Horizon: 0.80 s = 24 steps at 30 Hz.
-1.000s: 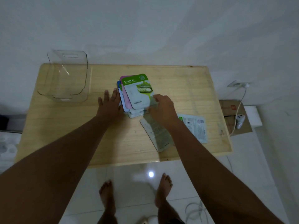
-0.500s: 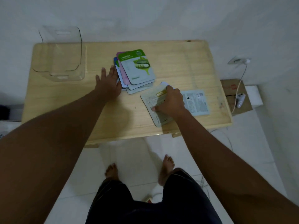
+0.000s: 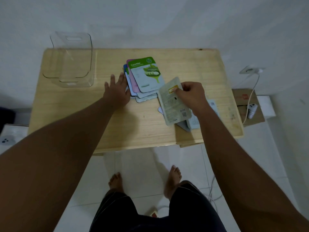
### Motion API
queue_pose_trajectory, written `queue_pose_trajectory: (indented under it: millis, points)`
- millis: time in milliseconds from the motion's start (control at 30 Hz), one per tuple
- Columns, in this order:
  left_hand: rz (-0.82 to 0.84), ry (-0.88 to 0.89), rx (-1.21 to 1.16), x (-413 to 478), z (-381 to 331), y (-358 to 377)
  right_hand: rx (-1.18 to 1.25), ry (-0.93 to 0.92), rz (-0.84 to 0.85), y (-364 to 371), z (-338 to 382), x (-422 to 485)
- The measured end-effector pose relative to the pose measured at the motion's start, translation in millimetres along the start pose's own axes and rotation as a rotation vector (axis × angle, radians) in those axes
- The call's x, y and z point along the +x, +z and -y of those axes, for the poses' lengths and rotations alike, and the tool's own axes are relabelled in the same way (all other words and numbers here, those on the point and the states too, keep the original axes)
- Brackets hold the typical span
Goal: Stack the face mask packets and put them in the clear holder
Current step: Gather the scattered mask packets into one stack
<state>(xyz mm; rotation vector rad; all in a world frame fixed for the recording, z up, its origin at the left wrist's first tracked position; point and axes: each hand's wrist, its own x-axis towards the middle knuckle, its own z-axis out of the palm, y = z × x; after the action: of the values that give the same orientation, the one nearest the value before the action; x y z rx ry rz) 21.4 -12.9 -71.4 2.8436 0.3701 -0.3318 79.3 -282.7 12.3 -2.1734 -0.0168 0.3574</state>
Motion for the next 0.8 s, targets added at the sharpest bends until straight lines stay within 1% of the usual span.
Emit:
queue_pose_trajectory:
  millis: [167,233,333,567,733,800]
  points:
    - [0.018,0.005,-0.009,1,1,-3,-0.094,-0.058,-0.079,-6,32,24]
    - [0.020,0.007,-0.013,1,1,-3,-0.129,-0.079,-0.099,0,44,38]
    - [0.022,0.001,-0.017,2,1,-2,-0.114,-0.109,-0.114,23,62,57]
    - [0.037,-0.004,0.008,4,2,-1,-0.157,-0.151,-0.044,89,95,80]
    - [0.043,-0.012,-0.005,6,3,1,-0.228,-0.138,0.065,120,95,84]
    - [0.044,-0.014,-0.011,6,3,2,-0.245,-0.156,0.075,126,93,82]
